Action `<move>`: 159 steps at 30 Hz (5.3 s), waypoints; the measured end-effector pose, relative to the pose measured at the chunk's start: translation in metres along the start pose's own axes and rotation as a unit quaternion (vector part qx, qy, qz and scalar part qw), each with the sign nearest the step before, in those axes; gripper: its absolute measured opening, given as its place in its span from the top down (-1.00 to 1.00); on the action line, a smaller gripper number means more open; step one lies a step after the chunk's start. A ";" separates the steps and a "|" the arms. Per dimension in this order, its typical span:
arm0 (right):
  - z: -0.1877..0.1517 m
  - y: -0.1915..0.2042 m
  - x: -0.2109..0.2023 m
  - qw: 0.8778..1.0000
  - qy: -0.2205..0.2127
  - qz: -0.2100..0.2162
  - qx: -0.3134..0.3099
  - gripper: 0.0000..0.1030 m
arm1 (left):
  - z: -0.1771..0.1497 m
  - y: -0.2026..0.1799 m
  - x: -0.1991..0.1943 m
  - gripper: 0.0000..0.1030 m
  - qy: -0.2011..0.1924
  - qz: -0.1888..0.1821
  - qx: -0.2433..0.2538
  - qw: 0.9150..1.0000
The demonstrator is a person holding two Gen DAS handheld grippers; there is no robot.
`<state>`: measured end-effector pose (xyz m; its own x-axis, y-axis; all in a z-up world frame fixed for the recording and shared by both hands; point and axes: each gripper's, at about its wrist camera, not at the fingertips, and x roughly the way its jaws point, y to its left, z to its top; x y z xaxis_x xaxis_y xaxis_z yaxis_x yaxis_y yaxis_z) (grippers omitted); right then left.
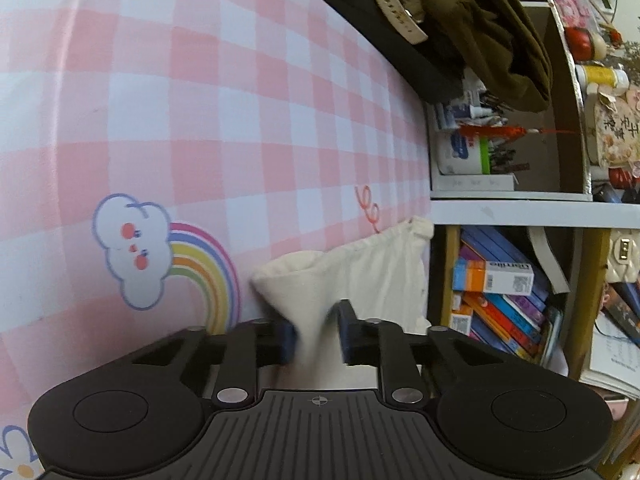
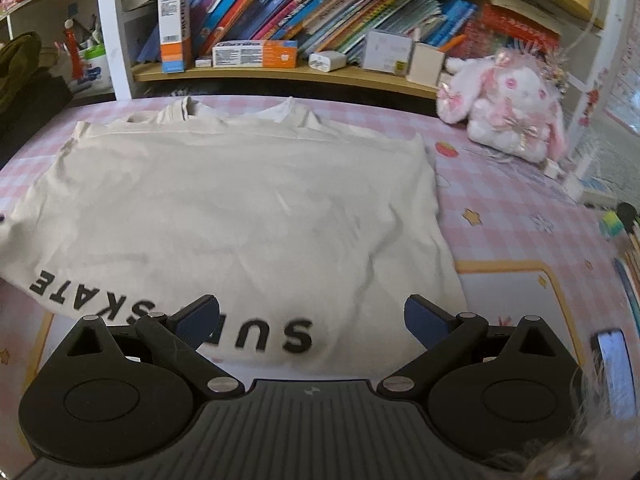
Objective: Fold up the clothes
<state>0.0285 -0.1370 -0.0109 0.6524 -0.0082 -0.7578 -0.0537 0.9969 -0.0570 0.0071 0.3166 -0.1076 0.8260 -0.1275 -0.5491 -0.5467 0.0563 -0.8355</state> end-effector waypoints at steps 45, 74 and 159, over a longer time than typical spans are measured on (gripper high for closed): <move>0.212 0.348 0.187 0.936 0.203 0.104 -0.267 0.05 | -0.086 -0.108 -0.015 0.95 0.056 -0.108 0.494 0.861; 0.252 0.204 0.091 0.964 0.095 0.065 -0.240 0.88 | -0.170 -0.156 -0.047 0.96 0.089 -0.227 0.620 0.746; -0.010 -0.207 -0.009 0.928 0.027 0.210 0.307 0.86 | -0.377 -0.087 -0.018 0.95 -0.048 0.039 0.897 0.438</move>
<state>0.0262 -0.3436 0.0015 0.6315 0.4034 -0.6622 0.1577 0.7693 0.6191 -0.0123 -0.0593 -0.0166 0.8635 -0.0186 -0.5041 0.3426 0.7551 0.5590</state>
